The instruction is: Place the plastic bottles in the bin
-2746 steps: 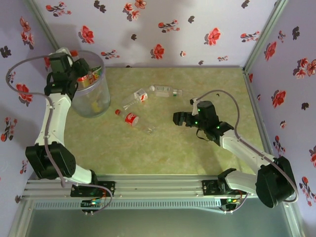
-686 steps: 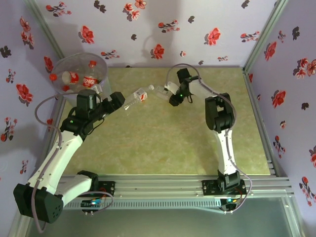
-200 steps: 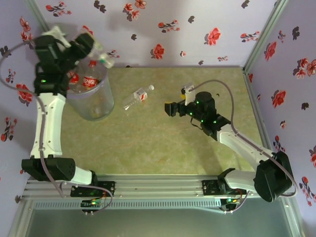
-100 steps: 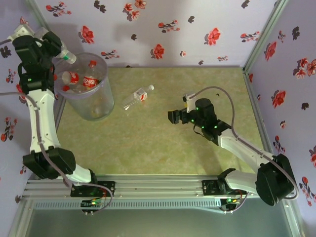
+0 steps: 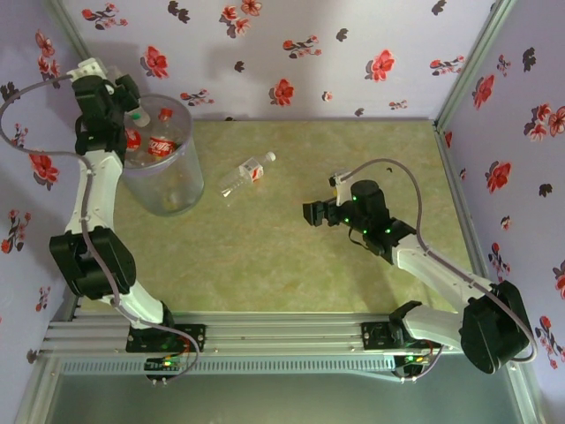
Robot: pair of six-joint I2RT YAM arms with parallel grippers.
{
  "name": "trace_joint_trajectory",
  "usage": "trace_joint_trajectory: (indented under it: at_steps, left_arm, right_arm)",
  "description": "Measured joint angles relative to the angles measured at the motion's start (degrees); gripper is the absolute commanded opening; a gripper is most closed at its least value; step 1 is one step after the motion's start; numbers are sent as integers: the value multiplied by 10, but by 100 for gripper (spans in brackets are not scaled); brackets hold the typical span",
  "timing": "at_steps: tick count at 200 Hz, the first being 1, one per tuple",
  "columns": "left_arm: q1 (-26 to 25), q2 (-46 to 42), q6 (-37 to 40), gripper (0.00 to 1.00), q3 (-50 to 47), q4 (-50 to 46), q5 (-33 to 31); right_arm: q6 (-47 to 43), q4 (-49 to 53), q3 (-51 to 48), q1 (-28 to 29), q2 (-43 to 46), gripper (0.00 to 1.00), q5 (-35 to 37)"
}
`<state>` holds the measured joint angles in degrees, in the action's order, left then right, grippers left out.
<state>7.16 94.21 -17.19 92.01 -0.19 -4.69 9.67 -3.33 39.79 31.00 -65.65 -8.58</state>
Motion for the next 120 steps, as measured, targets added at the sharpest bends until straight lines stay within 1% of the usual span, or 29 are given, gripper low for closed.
trace_joint_trajectory:
  at_steps: [53,120]
  left_arm:
    - [-11,46,30,0,-3,22,-16]
    - [-30,74,26,0,-44,58,-17]
  right_arm:
    - [0,1,-4,0,0,99,-2]
    - [-1,2,-5,0,0,99,-2]
